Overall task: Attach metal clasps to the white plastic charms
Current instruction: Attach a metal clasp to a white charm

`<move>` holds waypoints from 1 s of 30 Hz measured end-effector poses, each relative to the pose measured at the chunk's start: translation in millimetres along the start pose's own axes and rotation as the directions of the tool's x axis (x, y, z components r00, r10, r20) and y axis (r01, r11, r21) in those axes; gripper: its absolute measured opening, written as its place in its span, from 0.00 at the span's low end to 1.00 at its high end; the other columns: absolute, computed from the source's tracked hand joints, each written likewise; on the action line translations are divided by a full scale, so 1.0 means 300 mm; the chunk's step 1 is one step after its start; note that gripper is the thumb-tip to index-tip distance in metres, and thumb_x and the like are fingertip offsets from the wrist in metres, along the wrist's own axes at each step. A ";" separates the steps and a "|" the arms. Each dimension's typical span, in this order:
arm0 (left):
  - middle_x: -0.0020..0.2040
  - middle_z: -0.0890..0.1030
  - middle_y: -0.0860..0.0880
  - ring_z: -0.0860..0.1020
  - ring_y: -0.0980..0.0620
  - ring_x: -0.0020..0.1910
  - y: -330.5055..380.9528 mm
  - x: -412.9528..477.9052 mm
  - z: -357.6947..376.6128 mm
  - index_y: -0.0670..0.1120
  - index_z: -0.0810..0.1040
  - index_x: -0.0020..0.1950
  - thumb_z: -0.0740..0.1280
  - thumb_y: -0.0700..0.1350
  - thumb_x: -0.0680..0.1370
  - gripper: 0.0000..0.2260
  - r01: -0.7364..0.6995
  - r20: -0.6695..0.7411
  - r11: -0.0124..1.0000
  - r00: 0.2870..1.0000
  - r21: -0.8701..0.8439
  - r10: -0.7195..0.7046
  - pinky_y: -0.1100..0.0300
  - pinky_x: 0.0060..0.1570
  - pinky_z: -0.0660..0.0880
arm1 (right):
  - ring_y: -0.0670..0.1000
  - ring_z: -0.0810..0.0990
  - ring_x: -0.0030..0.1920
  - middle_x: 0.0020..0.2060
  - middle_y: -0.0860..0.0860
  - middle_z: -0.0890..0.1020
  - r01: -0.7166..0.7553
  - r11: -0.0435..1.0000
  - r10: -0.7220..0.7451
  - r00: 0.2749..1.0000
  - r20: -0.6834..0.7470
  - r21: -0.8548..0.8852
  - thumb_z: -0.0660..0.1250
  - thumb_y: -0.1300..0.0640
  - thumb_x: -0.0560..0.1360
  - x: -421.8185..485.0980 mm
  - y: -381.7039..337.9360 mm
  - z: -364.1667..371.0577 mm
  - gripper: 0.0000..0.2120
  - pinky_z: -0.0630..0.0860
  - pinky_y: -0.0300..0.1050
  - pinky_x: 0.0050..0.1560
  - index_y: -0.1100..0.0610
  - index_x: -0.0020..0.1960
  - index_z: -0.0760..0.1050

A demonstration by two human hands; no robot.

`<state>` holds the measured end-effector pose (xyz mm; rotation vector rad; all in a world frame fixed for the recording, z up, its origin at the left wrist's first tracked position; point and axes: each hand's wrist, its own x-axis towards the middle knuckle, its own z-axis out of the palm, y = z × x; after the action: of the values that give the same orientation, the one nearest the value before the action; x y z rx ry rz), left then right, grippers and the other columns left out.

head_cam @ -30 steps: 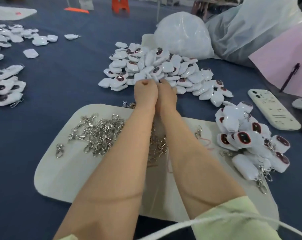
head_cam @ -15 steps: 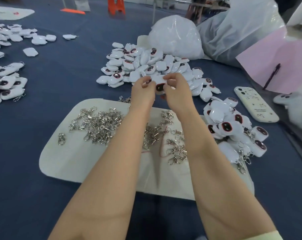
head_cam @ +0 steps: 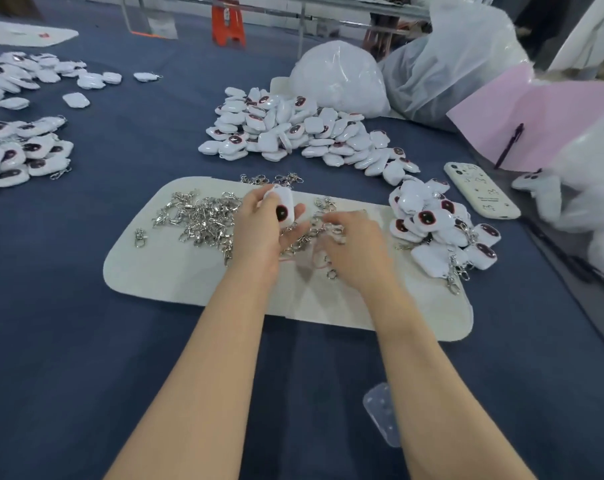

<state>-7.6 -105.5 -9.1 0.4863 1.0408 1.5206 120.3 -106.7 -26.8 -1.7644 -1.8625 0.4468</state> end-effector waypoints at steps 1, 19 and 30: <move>0.50 0.77 0.42 0.83 0.51 0.36 -0.007 -0.003 -0.004 0.48 0.74 0.47 0.59 0.38 0.80 0.07 0.009 -0.001 0.999 1.000 -0.045 -0.009 0.59 0.32 0.81 | 0.55 0.70 0.62 0.62 0.50 0.75 0.030 0.994 -0.027 0.999 0.023 -0.105 0.63 0.54 0.77 -0.002 -0.003 0.025 0.16 0.65 0.48 0.63 0.49 0.64 0.75; 0.58 0.77 0.45 0.78 0.48 0.58 -0.089 0.007 0.027 0.53 0.78 0.45 0.62 0.43 0.79 0.08 -0.334 0.250 0.751 0.941 0.570 0.229 0.50 0.61 0.74 | 0.44 0.82 0.41 0.40 0.49 0.83 -0.014 0.516 0.273 0.950 -0.149 0.856 0.66 0.64 0.75 0.025 -0.010 -0.002 0.08 0.75 0.36 0.41 0.52 0.49 0.74; 0.64 0.71 0.43 0.74 0.66 0.56 -0.109 0.020 0.027 0.42 0.80 0.50 0.68 0.41 0.76 0.05 -0.453 0.325 0.507 0.889 0.734 0.324 0.80 0.50 0.60 | 0.46 0.82 0.39 0.38 0.50 0.85 -0.036 0.440 0.259 0.962 -0.089 0.897 0.65 0.63 0.77 0.022 -0.018 0.011 0.05 0.74 0.34 0.38 0.55 0.46 0.75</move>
<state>15.8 -99.3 -33.1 1.5532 1.5549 1.2778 114.1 -100.4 -25.3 -1.1237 -0.9377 1.0387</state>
